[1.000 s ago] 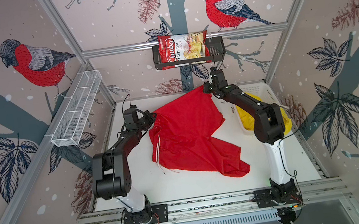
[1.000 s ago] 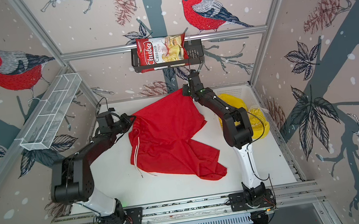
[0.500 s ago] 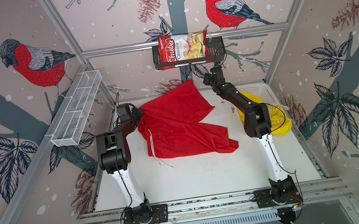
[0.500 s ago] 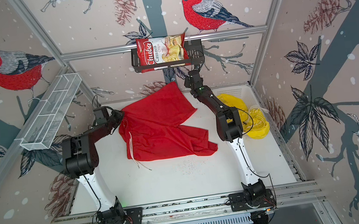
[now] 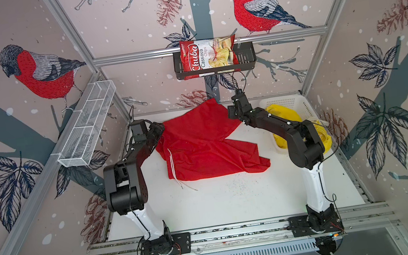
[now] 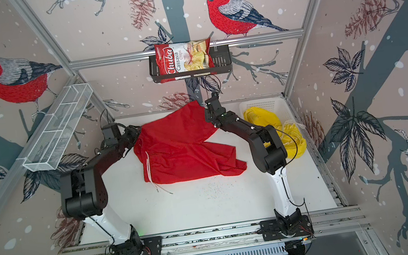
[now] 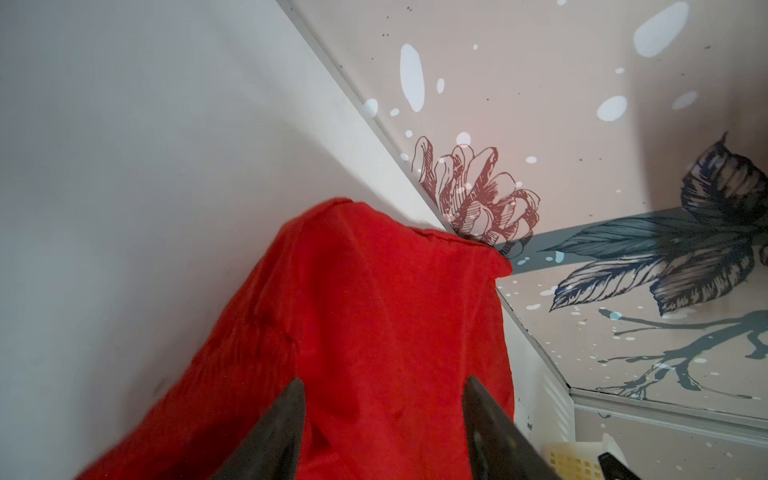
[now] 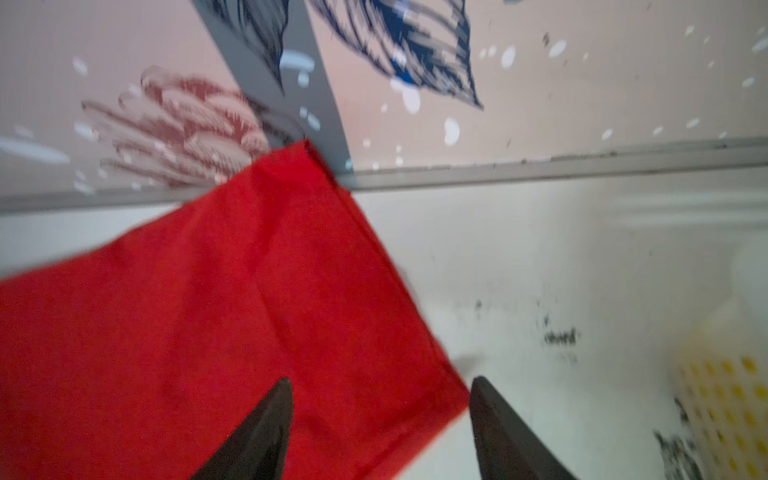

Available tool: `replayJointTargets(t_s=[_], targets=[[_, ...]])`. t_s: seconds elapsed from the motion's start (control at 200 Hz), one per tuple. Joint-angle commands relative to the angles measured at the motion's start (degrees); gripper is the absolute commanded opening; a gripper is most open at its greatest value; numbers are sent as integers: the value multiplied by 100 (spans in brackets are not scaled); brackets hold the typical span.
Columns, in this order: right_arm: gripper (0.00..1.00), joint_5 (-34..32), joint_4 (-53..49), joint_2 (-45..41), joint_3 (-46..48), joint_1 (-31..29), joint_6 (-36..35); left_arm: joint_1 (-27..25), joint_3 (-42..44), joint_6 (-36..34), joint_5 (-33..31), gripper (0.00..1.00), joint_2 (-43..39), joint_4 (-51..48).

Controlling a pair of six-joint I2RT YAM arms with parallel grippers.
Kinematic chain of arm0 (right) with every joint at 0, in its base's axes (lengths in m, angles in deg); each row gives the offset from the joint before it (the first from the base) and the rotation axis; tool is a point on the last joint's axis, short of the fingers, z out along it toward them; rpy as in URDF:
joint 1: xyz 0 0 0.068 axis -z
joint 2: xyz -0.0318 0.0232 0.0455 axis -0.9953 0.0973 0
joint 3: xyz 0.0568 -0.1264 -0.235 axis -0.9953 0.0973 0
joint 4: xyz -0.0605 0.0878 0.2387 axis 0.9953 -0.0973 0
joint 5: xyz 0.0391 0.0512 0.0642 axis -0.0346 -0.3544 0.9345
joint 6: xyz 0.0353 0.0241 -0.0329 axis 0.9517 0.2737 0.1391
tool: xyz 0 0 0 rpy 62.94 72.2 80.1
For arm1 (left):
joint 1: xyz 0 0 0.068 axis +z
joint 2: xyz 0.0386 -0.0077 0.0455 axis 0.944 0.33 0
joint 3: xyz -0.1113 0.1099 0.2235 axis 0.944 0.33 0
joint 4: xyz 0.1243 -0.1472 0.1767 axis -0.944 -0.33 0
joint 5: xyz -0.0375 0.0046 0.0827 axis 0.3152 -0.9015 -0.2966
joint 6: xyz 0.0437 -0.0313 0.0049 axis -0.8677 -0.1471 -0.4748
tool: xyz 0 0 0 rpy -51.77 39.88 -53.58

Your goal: Fold and stack the shorts

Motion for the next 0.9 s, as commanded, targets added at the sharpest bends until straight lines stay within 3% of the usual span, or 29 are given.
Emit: replayJointTargets(t_s=[0.0, 0.115, 0.32, 0.46, 0.675, 0.74, 0.835, 0.895], targets=[[70, 37, -212, -793, 780, -76, 247, -363, 537, -166, -524, 58, -706, -323], [70, 628, -492, -1667, 1810, -83, 515, -1028, 1100, -311, -1128, 56, -1426, -675], [71, 2159, -927, -2704, 3062, 9, 959, -2038, 2142, -271, -1362, 54, -1831, -696], [77, 3116, -626, -2939, 3667, 9, 1375, -2155, 2645, -40, -1128, 55, -1731, -567], [76, 3818, 83, -2587, 4020, -26, 1788, -2156, 2946, -75, -1280, 54, -1707, -615], [66, 3843, 209, -2424, 3969, -27, 1842, -2164, 2992, -112, -1342, 54, -1677, -645], [15, 3813, 370, -2309, 3856, 58, 1888, -2156, 2946, -140, -1500, 52, -1570, -842], [1, 3731, 331, -2301, 3654, 193, 1848, -2156, 2934, -150, -1609, 51, -1470, -966]])
